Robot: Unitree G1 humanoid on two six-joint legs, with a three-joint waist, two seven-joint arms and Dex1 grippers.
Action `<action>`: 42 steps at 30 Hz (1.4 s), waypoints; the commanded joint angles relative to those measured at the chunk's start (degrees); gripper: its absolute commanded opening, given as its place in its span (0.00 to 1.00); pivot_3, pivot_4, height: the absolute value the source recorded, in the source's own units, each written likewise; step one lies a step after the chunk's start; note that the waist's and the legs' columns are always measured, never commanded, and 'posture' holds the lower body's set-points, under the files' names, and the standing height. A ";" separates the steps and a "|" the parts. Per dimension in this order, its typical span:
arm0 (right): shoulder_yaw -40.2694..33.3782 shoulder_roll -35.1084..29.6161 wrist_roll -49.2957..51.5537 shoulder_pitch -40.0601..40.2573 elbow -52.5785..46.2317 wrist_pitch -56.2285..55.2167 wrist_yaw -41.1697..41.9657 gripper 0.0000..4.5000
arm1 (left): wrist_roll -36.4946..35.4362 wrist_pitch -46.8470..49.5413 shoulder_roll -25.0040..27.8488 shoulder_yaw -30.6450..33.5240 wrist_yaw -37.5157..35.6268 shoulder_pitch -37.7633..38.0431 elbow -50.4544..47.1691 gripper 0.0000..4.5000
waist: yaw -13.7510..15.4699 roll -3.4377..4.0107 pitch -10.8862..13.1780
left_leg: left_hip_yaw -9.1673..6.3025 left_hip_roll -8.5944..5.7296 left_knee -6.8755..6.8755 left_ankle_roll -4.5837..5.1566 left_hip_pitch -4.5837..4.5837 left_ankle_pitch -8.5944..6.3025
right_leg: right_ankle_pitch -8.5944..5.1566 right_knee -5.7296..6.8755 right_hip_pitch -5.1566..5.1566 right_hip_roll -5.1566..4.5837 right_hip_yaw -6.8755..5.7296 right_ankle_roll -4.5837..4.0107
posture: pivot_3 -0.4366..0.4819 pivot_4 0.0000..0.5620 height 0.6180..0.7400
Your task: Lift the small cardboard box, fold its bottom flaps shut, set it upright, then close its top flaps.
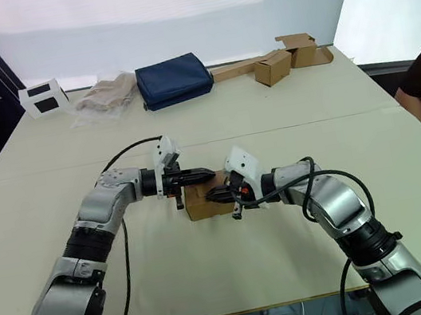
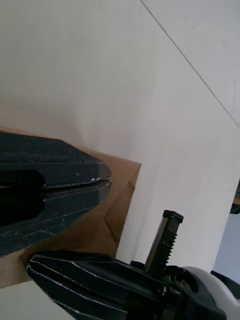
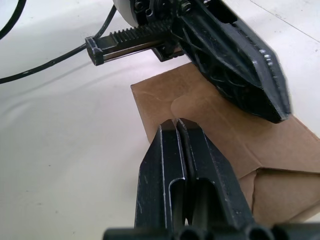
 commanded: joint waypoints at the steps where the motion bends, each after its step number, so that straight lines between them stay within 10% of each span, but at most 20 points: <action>1: 0.71 -0.03 -1.13 -0.95 1.73 0.21 0.00 0.00 | -1.64 0.63 -0.08 2.08 0.50 -2.08 -0.88 0.00 | 0.00 0.00 0.00 | 0.00 0.00 0.00 0.00 0.00 0.00 | 0.00 0.00 0.00 0.00 0.00 0.00 | 0.48 0.27 1.00; 26: -8.86 1.77 7.18 -0.65 -5.38 2.67 -1.19 0.00 | 5.36 -8.16 3.00 -4.60 -2.31 2.91 -2.15 0.00 | 0.03 0.00 0.00 | 0.00 0.01 -0.01 0.00 0.00 0.00 | 0.00 0.00 0.00 -0.01 0.01 0.00 | 0.48 0.27 1.00; 42: -12.35 3.21 7.32 -4.27 -1.79 1.06 -7.63 0.00 | -5.68 5.51 3.34 4.03 2.72 1.65 -16.05 0.00 | -0.07 0.00 0.01 | -0.03 0.02 -0.01 0.00 -0.03 0.00 | 0.00 -0.01 -0.02 -0.01 0.01 0.00 | 0.48 0.27 1.00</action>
